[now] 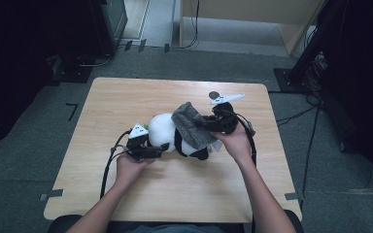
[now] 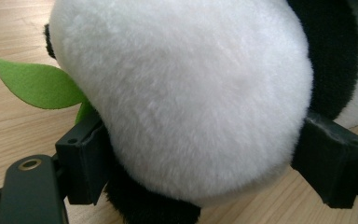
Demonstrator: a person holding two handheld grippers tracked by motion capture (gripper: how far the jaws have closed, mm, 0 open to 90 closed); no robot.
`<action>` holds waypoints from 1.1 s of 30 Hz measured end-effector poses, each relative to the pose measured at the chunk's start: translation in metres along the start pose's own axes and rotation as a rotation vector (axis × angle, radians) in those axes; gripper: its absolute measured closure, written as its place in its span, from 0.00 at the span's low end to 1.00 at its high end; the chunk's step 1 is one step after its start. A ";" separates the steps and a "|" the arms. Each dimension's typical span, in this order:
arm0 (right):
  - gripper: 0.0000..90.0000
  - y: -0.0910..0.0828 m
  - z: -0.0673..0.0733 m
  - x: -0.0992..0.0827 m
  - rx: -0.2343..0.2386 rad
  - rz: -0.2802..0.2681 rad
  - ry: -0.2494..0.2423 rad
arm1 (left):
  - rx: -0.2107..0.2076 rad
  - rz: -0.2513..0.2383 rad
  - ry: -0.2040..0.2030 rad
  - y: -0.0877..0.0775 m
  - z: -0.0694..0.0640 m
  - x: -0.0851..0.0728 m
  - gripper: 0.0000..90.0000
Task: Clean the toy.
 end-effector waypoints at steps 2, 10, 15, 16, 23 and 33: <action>0.81 -0.004 -0.003 -0.003 -0.008 -0.003 0.003 | -0.001 -0.001 -0.002 0.000 0.000 0.000 0.17; 0.84 -0.019 -0.014 -0.013 -0.026 -0.008 0.034 | -0.004 -0.001 -0.006 0.000 0.000 0.000 0.17; 0.84 -0.032 -0.011 -0.011 0.023 -0.055 0.054 | -0.004 -0.002 -0.007 0.000 0.001 0.000 0.17; 0.84 -0.033 -0.008 -0.009 0.029 -0.058 0.049 | -0.004 -0.001 -0.008 0.000 0.001 0.000 0.17; 0.84 -0.026 0.019 0.012 0.074 -0.064 -0.022 | -0.005 0.000 -0.008 0.000 0.001 0.000 0.17; 0.84 0.021 0.042 0.044 0.150 -0.040 -0.054 | -0.002 -0.001 -0.006 0.000 0.001 0.000 0.17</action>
Point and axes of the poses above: each handheld gripper's, and its own axes: y roughly forward along the jaws, x roughly out of its top, z roughly to its left, the point moved 2 cm from there along y, roughly forward along the jaws, and after that the axes turned 6 degrees about z, right-handed, at the moved point
